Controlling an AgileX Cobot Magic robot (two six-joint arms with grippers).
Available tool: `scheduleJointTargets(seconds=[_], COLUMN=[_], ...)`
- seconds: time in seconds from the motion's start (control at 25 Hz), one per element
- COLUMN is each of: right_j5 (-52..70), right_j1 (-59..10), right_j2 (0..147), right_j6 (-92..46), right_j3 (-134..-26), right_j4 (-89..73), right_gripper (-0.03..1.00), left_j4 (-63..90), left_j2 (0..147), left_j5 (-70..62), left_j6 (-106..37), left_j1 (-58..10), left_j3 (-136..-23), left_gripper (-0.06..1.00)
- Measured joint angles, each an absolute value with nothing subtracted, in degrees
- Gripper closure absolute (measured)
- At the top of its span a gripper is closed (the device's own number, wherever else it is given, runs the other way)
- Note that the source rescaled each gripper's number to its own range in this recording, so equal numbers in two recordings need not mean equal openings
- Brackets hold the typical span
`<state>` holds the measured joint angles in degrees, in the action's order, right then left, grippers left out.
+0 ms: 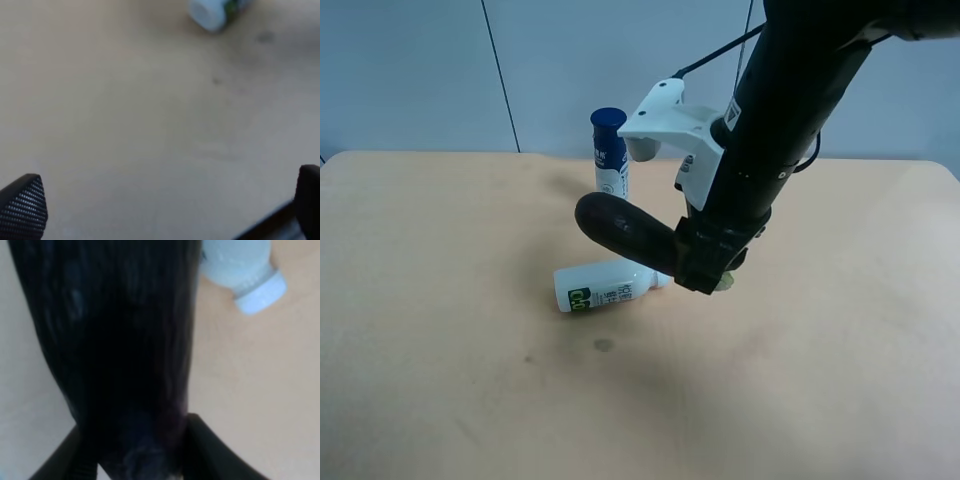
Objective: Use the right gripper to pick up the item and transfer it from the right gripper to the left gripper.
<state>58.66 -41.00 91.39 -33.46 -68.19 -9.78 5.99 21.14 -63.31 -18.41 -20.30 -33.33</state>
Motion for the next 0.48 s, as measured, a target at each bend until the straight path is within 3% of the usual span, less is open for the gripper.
scheduleJointTargets(seconds=[0.28, 0.48], right_j5=[61.7, 63.6], right_j1=[-42.1, -45.8], right_j2=[91.4, 91.4], right_j6=[-34.7, -34.8], right_j3=[-72.5, -74.4], right_j4=[-11.9, -11.8], right_gripper=[0.97, 0.97], left_j4=[-2.3, -7.3], left_j2=[32.6, 38.7], left_j5=[-64.1, -62.8], left_j6=[-19.6, -19.6], left_j1=[-37.8, -46.0], left_j3=[-33.3, -33.3], left_gripper=[-0.06, -0.06])
